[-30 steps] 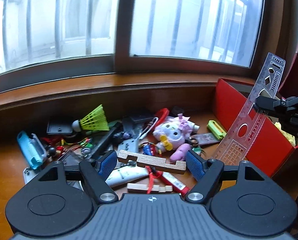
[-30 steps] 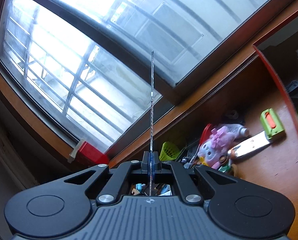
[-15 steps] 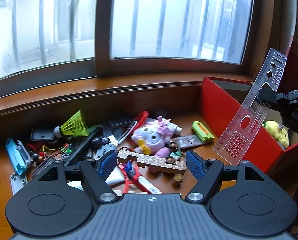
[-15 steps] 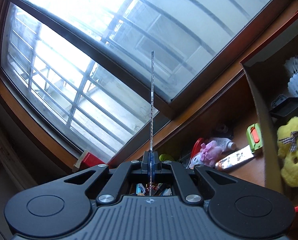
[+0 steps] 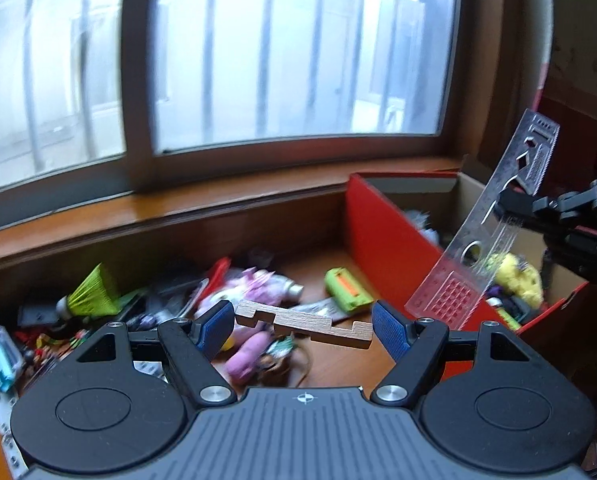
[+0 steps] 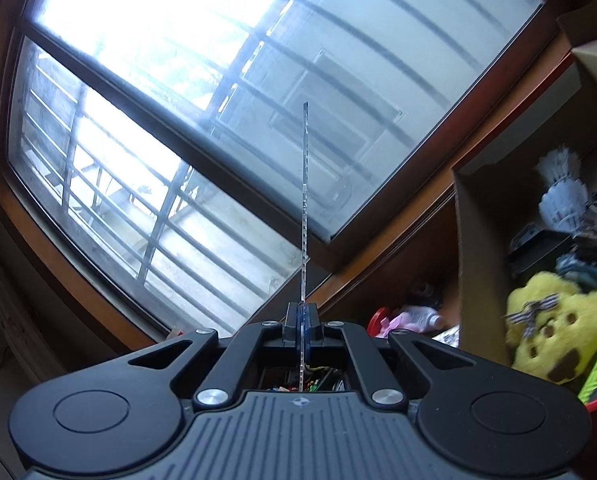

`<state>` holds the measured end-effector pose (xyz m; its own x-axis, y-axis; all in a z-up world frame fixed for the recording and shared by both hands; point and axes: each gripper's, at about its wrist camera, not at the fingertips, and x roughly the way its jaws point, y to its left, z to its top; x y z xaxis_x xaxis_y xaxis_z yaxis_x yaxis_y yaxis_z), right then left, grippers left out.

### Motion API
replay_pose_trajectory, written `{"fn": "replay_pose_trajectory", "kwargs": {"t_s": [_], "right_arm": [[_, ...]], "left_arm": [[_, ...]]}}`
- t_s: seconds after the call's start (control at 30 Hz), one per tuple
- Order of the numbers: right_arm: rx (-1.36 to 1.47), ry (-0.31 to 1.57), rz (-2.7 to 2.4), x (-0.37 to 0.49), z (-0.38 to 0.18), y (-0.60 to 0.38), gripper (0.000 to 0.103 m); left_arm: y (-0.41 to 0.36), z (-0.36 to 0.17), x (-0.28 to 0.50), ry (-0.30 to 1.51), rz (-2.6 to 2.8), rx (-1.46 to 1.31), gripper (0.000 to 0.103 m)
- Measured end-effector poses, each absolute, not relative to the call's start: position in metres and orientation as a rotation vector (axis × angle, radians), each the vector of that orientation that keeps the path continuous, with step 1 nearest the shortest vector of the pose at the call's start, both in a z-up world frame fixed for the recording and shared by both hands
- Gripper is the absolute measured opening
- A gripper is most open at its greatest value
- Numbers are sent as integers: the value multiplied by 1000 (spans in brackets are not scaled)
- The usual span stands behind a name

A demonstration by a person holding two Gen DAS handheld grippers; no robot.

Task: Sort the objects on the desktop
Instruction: 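Lower the ruler stencil into the box and open the right gripper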

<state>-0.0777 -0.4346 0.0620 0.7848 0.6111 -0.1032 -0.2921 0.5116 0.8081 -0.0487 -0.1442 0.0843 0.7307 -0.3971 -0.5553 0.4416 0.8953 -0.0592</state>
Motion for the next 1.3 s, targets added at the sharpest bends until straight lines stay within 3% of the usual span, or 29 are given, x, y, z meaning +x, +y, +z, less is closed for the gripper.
{"fn": "replay_pose_trajectory", "kwargs": {"t_s": [0.5,0.9,1.03,1.07,1.13,1.3], "right_arm": [[920,323,457,-84,55,-514,4],[951,302,363,-62,37,-578,4],[998,316,295,-48,18,-593,20],[1013,320,274,-45,13,-597,32],[1018,336,245,-35,5,-600,43],[914,385,246,-15,2,-596,43]], "left_arm": [[-238,103,-41,532,-632,126,75],[-310,83,-22,580,-728,162,77],[-327,69,-17,591,-737,190,93],[-330,65,-16,591,-734,200,94],[-336,55,-14,590,-726,223,96],[-351,38,-10,540,-699,258,97]]}}
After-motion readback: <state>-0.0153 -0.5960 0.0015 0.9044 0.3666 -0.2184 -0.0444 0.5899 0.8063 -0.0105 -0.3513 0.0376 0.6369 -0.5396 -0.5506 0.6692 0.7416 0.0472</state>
